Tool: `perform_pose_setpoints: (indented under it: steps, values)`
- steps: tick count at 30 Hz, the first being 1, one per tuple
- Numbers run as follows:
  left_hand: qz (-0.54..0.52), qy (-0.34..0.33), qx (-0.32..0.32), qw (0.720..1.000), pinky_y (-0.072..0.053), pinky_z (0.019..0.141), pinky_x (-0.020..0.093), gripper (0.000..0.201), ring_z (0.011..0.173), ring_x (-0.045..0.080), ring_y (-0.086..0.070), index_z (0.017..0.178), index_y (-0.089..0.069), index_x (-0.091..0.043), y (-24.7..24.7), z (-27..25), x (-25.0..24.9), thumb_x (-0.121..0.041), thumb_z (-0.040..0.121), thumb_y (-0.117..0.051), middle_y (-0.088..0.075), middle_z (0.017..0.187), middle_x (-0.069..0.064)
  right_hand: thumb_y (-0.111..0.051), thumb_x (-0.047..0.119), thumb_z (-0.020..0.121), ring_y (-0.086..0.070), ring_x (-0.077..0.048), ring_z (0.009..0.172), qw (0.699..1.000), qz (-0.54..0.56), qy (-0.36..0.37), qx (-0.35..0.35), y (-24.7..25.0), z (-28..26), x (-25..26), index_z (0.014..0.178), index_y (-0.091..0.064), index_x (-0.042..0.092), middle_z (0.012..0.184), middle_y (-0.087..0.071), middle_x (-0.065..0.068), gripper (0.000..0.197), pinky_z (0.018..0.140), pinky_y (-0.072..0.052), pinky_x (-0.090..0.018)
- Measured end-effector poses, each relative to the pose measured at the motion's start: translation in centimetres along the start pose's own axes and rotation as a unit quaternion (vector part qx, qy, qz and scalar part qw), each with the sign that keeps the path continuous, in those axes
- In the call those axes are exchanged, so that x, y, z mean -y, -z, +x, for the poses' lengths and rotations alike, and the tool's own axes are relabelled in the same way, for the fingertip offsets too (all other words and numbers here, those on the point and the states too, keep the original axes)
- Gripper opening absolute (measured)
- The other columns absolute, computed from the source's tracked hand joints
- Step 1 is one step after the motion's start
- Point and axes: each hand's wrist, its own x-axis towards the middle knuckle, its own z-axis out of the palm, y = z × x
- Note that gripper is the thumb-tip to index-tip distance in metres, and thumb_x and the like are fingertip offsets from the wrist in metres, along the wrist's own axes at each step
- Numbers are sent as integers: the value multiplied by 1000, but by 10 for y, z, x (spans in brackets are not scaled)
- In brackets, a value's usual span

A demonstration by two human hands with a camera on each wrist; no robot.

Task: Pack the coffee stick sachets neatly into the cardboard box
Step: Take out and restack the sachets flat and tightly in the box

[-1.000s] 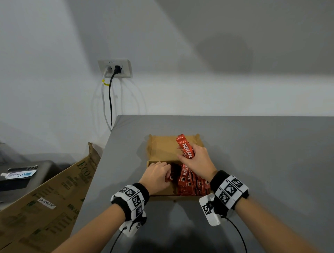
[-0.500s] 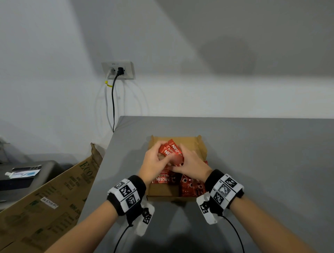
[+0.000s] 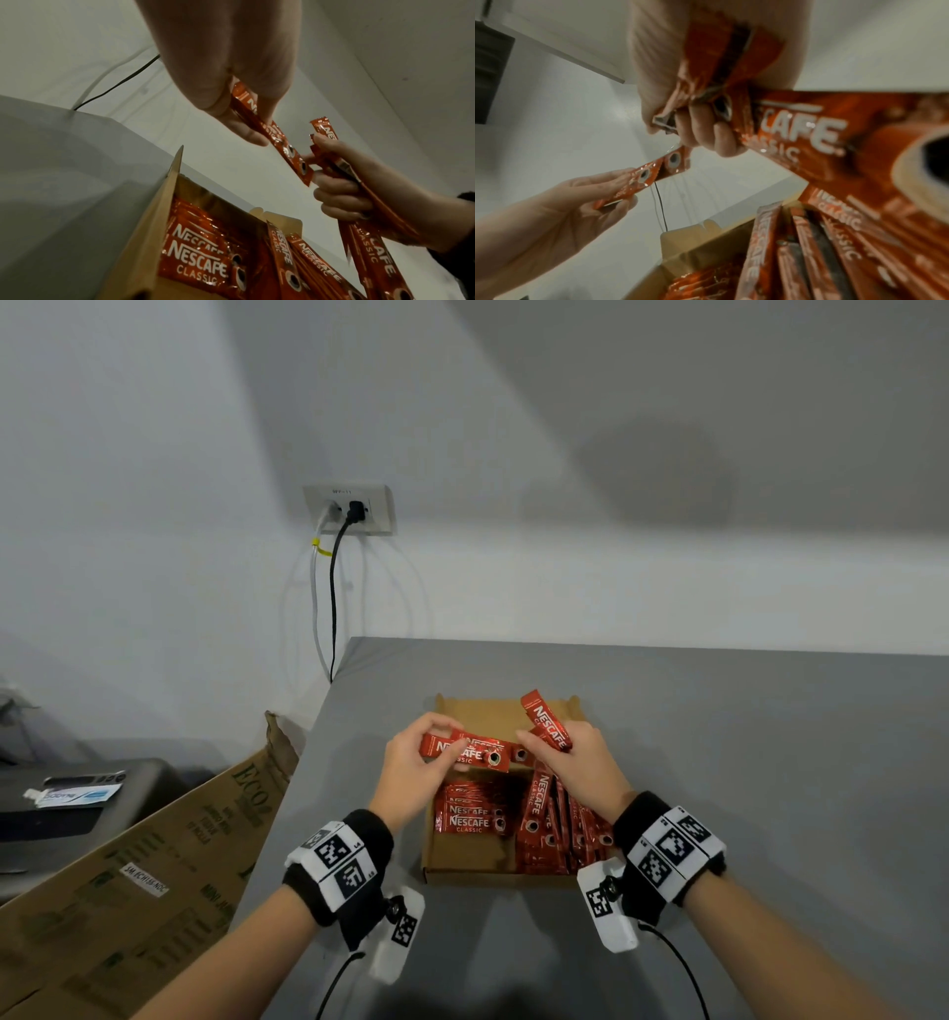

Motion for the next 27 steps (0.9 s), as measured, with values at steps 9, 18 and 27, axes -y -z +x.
perform_pose_setpoints:
  steps: [9,18,27]
  values:
    - [32,-10,-59,998,-56,63,17,16,80,-2,-66,100,-58,-21,2,-2,3,-8,90,-56,-66,92,-9,-66,18,85,-56,-5,55,999,-40,-11,-14,1,3,-3,73,-66,0,64,-61,-5,22,55,-45,-20]
    - [75,18,-72,994,-46,62,12,32,75,7,-52,88,-60,-16,4,5,12,-3,99,-33,-56,103,10,-66,21,85,-58,-1,58,999,-30,-22,17,-2,2,-2,84,-68,0,69,-64,-1,21,57,-46,-13]
    - [-88,71,67,991,-53,73,28,33,85,17,-59,117,-45,-27,-6,3,-3,-4,100,-28,-55,109,7,-66,24,86,-63,-5,78,997,-69,-26,31,-5,0,2,94,-67,4,89,-68,-2,21,65,-49,-12]
